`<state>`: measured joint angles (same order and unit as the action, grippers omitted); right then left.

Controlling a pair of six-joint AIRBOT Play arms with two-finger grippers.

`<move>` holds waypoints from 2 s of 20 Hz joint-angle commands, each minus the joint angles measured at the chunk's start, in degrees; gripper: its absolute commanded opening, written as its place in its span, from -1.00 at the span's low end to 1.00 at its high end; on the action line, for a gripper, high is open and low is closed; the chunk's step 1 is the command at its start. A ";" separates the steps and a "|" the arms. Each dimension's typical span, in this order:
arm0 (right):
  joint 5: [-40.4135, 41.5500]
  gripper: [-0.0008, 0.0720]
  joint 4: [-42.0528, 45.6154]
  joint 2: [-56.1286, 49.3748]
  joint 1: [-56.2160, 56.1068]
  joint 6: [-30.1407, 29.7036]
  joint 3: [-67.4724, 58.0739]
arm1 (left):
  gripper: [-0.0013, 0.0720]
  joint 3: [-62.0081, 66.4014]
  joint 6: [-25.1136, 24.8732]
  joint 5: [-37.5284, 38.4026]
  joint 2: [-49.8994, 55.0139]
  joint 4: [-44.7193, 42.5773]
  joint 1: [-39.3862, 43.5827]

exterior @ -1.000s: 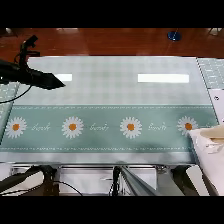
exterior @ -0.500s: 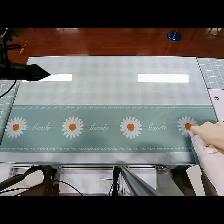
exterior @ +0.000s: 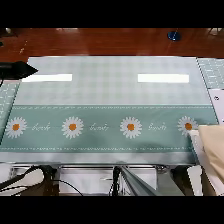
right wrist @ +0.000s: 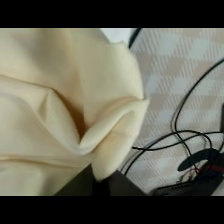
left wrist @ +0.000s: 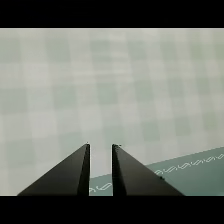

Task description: Fold the shirts.

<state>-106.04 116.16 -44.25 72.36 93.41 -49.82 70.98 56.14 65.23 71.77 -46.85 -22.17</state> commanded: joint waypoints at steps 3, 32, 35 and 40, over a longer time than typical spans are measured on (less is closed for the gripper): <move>2.71 -0.89 8.48 0.07 5.25 -4.33 4.61 | -0.44 0.09 0.07 -0.76 0.00 0.37 -0.44; 16.59 -0.35 -21.29 -41.55 -81.15 -12.57 -32.02 | 0.27 0.61 23.71 -2.27 2.84 -42.32 38.66; 19.28 0.20 -32.04 -40.63 -82.36 -9.27 -32.02 | 0.88 0.61 28.06 -2.56 4.28 -42.29 41.09; 30.51 0.14 -38.75 -40.52 -82.34 -3.87 -32.00 | 0.81 1.07 36.33 1.36 7.19 -42.29 40.72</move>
<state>-81.54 80.97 -84.84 -9.30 85.69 -81.73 71.68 86.67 63.66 77.30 -87.46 17.93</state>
